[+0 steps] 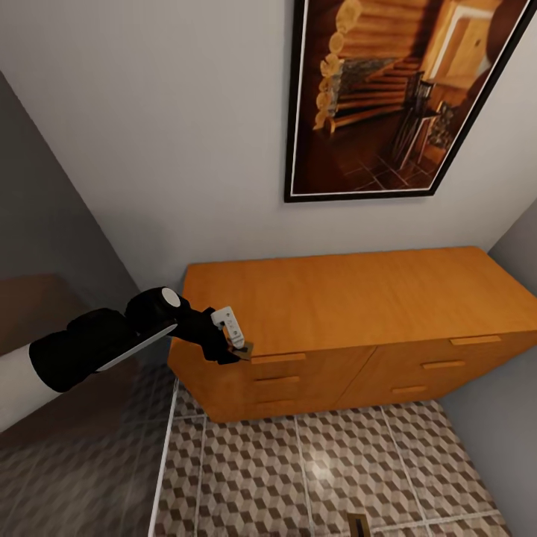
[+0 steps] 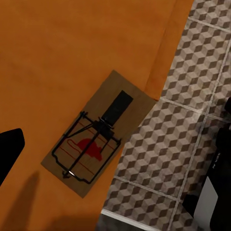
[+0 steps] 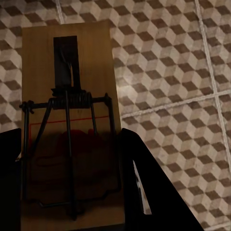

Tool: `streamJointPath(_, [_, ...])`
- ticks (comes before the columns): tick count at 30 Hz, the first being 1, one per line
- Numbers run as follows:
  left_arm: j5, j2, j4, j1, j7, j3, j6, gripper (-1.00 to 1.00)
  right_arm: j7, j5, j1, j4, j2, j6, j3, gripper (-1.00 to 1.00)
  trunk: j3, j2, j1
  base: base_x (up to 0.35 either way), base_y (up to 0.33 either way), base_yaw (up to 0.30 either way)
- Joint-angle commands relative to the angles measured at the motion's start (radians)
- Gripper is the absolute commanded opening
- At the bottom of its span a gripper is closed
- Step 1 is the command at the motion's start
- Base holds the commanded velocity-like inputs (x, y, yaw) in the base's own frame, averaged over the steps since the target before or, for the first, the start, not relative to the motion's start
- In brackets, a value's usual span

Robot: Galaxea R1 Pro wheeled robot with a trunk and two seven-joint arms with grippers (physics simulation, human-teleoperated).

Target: Take the four mousetraps from the cabinet in the bathroom and place them on the bathroom floor. Make sure all four end up on the same floor surface, and ensure that at least two of them are either under or directly next to the same bathroom sink.

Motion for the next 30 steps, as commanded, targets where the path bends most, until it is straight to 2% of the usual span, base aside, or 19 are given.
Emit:
streamJointPath(1, [-0.003, 0.0, -0.001, -0.002, -0.004, -0.001, 0.002, 1.0, -0.005, -0.01, -0.001, 0.001, 0.001, -0.003, 0.009, -1.0, -0.002, -0.002, 0.001, 0.0, 0.0, 0.0])
streamJointPath(13, [-0.003, 0.0, 0.001, -0.002, -0.004, -0.002, 0.003, 1.0, -0.003, -0.01, -0.001, 0.001, 0.0, -0.003, 0.009, -1.0, -0.004, -0.002, 0.001, 0.034, 0.016, 0.0])
streamJointPath(21, [-0.003, 0.0, 0.001, -0.002, -0.004, -0.023, 0.003, 1.0, -0.003, -0.01, -0.001, 0.001, 0.0, -0.003, 0.009, -1.0, -0.004, -0.002, 0.001, 0.011, 0.005, 0.0])
streamJointPath(30, [-0.003, 0.0, 0.001, -0.001, -0.004, -0.027, 0.002, 1.0, -0.003, -0.01, -0.001, 0.001, 0.0, -0.003, 0.009, -1.0, -0.004, -0.002, 0.001, 0.021, 0.0, 0.0])
